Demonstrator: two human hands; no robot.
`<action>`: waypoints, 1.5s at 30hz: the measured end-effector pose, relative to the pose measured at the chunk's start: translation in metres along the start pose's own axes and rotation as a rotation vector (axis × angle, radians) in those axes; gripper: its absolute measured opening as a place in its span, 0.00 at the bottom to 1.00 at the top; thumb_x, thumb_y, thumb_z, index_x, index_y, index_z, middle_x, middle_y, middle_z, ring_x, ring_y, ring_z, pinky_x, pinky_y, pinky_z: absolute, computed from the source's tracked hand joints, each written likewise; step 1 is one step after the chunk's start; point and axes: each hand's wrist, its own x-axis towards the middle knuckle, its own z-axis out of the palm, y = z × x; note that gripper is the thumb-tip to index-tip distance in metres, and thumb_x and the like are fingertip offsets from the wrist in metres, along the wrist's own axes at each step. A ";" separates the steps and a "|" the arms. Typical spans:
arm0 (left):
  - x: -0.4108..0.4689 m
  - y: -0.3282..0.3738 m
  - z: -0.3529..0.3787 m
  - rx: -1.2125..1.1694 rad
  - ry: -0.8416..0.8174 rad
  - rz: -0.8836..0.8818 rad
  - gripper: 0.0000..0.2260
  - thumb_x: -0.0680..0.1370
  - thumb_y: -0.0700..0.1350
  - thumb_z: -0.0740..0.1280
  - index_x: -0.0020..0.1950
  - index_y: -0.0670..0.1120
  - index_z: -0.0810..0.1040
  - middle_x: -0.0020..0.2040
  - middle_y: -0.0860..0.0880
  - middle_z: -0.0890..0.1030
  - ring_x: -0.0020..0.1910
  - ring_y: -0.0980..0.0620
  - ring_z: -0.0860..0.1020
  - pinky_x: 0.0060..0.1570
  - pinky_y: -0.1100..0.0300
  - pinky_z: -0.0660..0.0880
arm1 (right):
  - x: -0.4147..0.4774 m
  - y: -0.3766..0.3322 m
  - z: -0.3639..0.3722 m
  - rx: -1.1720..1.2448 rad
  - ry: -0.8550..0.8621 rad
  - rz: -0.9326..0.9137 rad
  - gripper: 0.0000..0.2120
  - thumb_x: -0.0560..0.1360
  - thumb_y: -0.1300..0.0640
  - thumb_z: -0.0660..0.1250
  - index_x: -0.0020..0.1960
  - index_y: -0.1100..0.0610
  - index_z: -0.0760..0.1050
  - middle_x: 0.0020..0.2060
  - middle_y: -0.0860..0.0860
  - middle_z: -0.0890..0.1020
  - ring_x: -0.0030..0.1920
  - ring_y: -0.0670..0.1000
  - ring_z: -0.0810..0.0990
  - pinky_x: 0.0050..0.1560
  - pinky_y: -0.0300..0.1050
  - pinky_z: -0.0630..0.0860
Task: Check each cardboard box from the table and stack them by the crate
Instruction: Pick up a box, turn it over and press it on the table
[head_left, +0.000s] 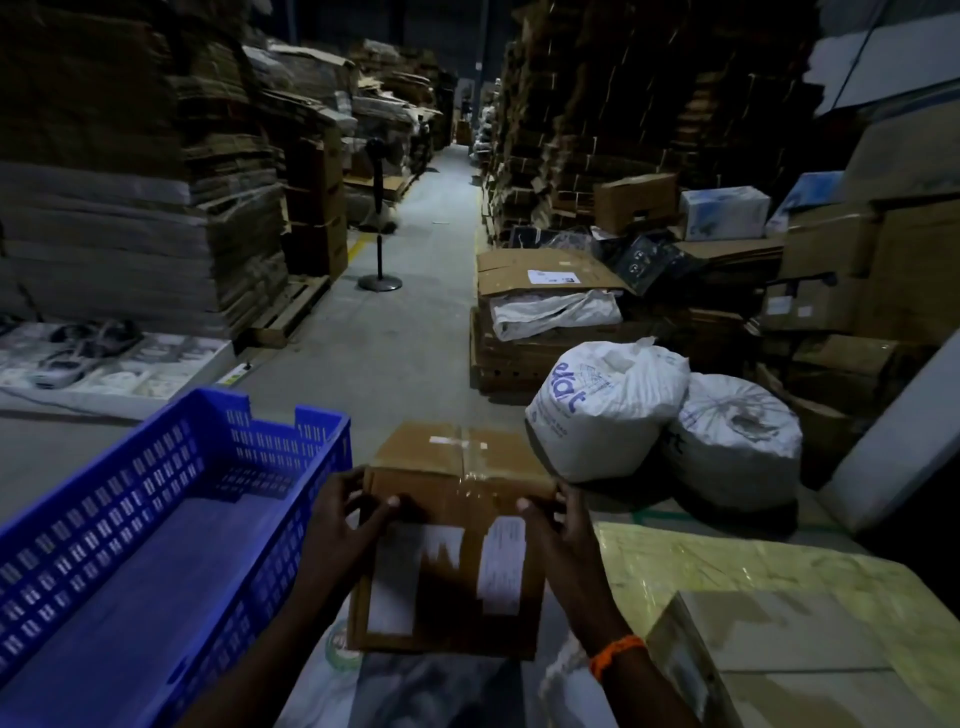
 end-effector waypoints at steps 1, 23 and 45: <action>-0.005 -0.004 -0.001 -0.010 0.009 -0.053 0.28 0.71 0.63 0.76 0.64 0.50 0.74 0.59 0.53 0.78 0.59 0.54 0.78 0.51 0.59 0.74 | -0.005 0.005 0.003 0.043 0.014 0.031 0.14 0.79 0.53 0.71 0.62 0.44 0.72 0.59 0.48 0.80 0.57 0.45 0.80 0.44 0.31 0.75; 0.016 -0.027 0.014 0.511 -0.319 -0.436 0.10 0.78 0.48 0.73 0.45 0.51 0.72 0.51 0.46 0.79 0.54 0.45 0.79 0.51 0.58 0.74 | 0.026 0.073 0.036 -0.423 -0.207 0.272 0.40 0.70 0.35 0.74 0.72 0.54 0.64 0.66 0.56 0.76 0.65 0.57 0.76 0.63 0.52 0.76; -0.003 -0.064 0.002 0.277 -0.152 -0.267 0.28 0.70 0.26 0.73 0.66 0.44 0.71 0.62 0.50 0.75 0.61 0.51 0.75 0.38 0.64 0.77 | -0.003 0.085 0.022 -0.130 -0.015 0.055 0.34 0.66 0.61 0.81 0.64 0.50 0.66 0.55 0.47 0.80 0.54 0.49 0.81 0.55 0.52 0.82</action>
